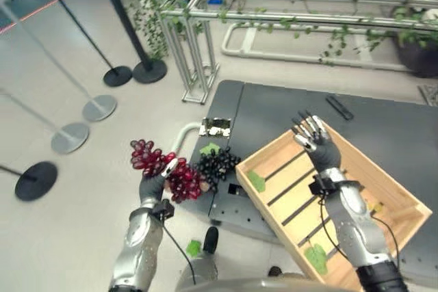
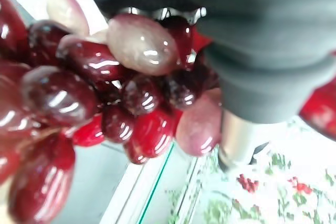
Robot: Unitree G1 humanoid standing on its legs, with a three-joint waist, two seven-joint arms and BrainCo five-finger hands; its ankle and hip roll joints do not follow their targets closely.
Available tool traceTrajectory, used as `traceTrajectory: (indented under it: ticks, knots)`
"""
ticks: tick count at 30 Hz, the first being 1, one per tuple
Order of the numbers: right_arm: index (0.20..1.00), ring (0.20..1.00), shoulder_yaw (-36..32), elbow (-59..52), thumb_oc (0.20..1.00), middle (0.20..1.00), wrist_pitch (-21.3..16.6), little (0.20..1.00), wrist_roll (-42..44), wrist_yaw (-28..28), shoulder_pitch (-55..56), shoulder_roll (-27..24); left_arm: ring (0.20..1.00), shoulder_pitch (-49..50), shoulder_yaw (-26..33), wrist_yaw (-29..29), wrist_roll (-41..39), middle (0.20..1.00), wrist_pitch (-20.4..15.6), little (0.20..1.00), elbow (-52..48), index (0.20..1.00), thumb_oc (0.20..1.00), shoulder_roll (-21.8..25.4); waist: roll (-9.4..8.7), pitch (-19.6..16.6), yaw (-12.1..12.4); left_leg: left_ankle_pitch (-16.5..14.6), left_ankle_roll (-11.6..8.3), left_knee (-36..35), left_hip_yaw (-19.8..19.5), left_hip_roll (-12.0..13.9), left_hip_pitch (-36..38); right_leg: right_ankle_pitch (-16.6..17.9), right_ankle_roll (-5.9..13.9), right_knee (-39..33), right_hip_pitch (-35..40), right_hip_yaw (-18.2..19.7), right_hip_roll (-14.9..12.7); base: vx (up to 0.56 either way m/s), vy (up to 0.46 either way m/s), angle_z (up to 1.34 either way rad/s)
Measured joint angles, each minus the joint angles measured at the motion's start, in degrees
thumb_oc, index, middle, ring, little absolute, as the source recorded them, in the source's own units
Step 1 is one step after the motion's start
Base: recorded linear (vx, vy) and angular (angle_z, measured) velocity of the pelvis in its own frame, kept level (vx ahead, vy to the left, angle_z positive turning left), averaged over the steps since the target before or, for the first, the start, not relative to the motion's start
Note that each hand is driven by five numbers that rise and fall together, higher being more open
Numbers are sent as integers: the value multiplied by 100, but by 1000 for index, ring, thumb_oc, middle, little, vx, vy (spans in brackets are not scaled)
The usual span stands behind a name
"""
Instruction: Pick up the fruits from the basket on one side to the basket on the other side
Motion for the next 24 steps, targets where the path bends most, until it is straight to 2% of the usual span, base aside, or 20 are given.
traceTrajectory:
  ticks: [1, 2, 3, 4, 5, 6, 7, 8, 9, 11, 12, 13, 15, 16, 17, 18, 19, 20, 23, 24]
  knots:
    - [1000, 1000, -1, -33, 1000, 1000, 1, 1000, -20, -18, 32, 63, 200, 24, 0, -18, -15, 200, 0, 200, 0, 200, 200, 26, -184, 18, 4, -111, 112, 368, 206, -156, 5, 29, 44, 12, 18, 7, -197, -106, 17, 46]
    - [1000, 1000, -68, -257, 1000, 1000, -11, 1000, -23, -55, 155, 95, 200, 37, -17, -85, -48, 200, 11, 200, 10, 200, 200, -10, -262, -18, -108, -405, 261, 1192, 608, -296, 63, 106, 174, -114, 184, -185, -401, -70, 29, 45]
    - [1000, 1000, -122, -366, 1000, 1000, -23, 1000, -24, -64, 244, 74, 200, 36, -50, -104, -48, 200, 10, 200, -7, 200, 200, -58, -177, -61, -202, -204, 385, 1217, 646, -260, 232, 111, 205, -147, 287, -269, -355, -94, 54, 100]
    - [1000, 1000, -196, -467, 1000, 1000, -90, 1000, -24, -99, 358, 21, 200, -1, -74, -205, -48, 200, 10, 200, -28, 200, 200, -171, -20, -92, -355, -193, 494, 964, 661, -258, 558, 3, 290, 108, 425, -468, -401, -94, 63, 99]
    - [1000, 1000, -223, -458, 1000, 1000, -94, 1000, -24, -115, 362, 8, 200, -63, -73, -235, -48, 200, 9, 200, -56, 200, 200, -226, 39, -67, -381, -136, 590, 837, 643, -247, 689, -53, 265, 543, 332, -487, -483, -113, 77, 105]
    - [1000, 1000, -195, -468, 1000, 1000, -102, 1000, -39, -126, 316, -83, 200, -125, -59, -251, -49, 200, -17, 200, -217, 200, 200, -303, 343, -170, -331, -89, 669, 451, 535, -74, 694, -443, 240, 1137, -380, -457, -326, -78, 53, 75]
    - [1000, 1000, -157, -470, 1000, 1000, -122, 1000, -75, -132, 233, -59, 200, -103, -45, -253, -49, 200, -68, 200, -359, 200, 200, -288, 384, -267, -341, -43, 590, 127, 487, 43, 697, -455, 192, 744, -591, -467, -56, -139, 121, 81]
    - [1000, 1000, -159, -464, 1000, 1000, -136, 1000, -96, -130, 169, -35, 200, -150, -44, -265, -49, 200, -124, 200, -416, 200, 200, -150, 322, -283, -354, 7, 507, -132, 421, 27, 721, -247, 13, 300, -712, -441, 79, -176, 155, 139]
    - [1000, 1000, -245, -264, 1000, 1000, -149, 1000, -145, -136, 104, -72, 200, -336, -77, -304, -43, 200, -87, 200, -280, 200, 200, -209, 360, -293, -435, -362, 551, -122, 500, 11, 721, 522, -229, 90, -672, -705, 26, -175, 155, 130]
    - [1000, 1000, -255, -178, 1000, 1000, -94, 1000, -145, -191, 69, -70, 200, -146, -24, -297, -43, 200, -99, 200, -302, 200, 200, -211, 316, -263, -244, -864, 281, 445, 1020, 164, 998, 535, -187, 301, -653, -789, -129, -128, 147, 62]
    - [1000, 1000, -231, -217, 1000, 1000, -95, 1000, -145, -184, 67, -80, 200, -54, -11, -284, -43, 200, -96, 200, -301, 200, 200, -188, 308, -270, -247, -866, 274, 384, 1063, 198, 1134, 489, -156, 416, -687, -790, -186, -205, 223, 48]
    - [1000, 1000, -269, -236, 1000, 1000, -117, 1000, -149, -192, 64, -87, 200, 17, -12, -268, -36, 200, -73, 200, -222, 200, 200, -161, 321, -272, -227, -1058, 75, 544, 1253, 355, 1202, 439, -53, 612, -675, -960, -370, -151, 145, 69]
    - [1000, 1000, -354, -221, 1000, 1000, -118, 1000, -149, -206, 103, -64, 200, 52, -39, -262, -32, 200, -60, 200, -189, 200, 200, -137, 316, -274, -268, -1115, 142, 282, 1202, 335, 1342, 447, -6, 772, -675, -1068, -536, -278, 229, 75]
    - [1000, 1000, -348, -183, 1000, 1000, -119, 1000, -158, -229, 179, 34, 200, 25, -63, -258, -19, 200, -49, 200, -166, 200, 200, -25, 147, -264, -234, -1066, 385, 252, 1240, 178, 1232, 486, 113, 823, -634, -1199, -771, -388, 307, 75]
    - [1000, 1000, -342, -181, 1000, 1000, -117, 1000, -186, -258, 267, 75, 200, 2, -89, -251, -5, 200, -28, 200, -154, 200, 200, 35, 58, -283, -283, -1031, 436, 307, 1240, 118, 1173, 502, 120, 789, -551, -1348, -880, -293, 250, 125]
    - [1000, 1000, -337, -194, 1000, 1000, -122, 1000, -207, -297, 373, 203, 200, -33, -104, -250, 93, 200, -27, 200, -136, 200, 200, 193, -144, -371, -325, -994, 524, 517, 1565, 64, 881, 568, 207, 774, -484, -1547, -1095, -248, 212, 124]
    - [1000, 1000, -328, -199, 1000, 1000, -125, 1000, -215, -301, 377, 238, 200, -65, -103, -249, 93, 200, -27, 200, -146, 200, 200, 272, -213, -395, -369, -1019, 583, 613, 1700, 69, 793, 566, 233, 757, -506, -1585, -1131, -231, 255, 101]
    - [1000, 1000, -274, -184, 1000, 1000, -120, 1000, -252, -293, 369, 311, 200, -37, -58, -234, 122, 200, -43, 200, -151, 200, 200, 391, -388, -455, -199, -995, 625, 695, 1765, -9, 726, 684, 282, 738, -510, -1590, -1187, -210, 261, 39]
    - [1000, 1000, -74, -142, 1000, 1000, -111, 1000, -282, -276, 220, 439, 200, 25, 53, -170, 438, 200, -32, 200, -100, 200, 200, 590, -530, -413, -152, -936, 775, 699, 1600, -99, 739, 825, 353, 1308, -710, -1495, -1422, -205, 285, 30]
    - [1000, 1000, 50, -90, 1000, 1000, -106, 1000, -365, -258, 127, 440, 200, 15, 91, -122, 551, 200, -32, 200, -55, 200, 200, 588, -494, -373, -138, -904, 828, 707, 1540, -67, 746, 582, 617, 1338, -905, -1336, -1306, -271, 288, 15]
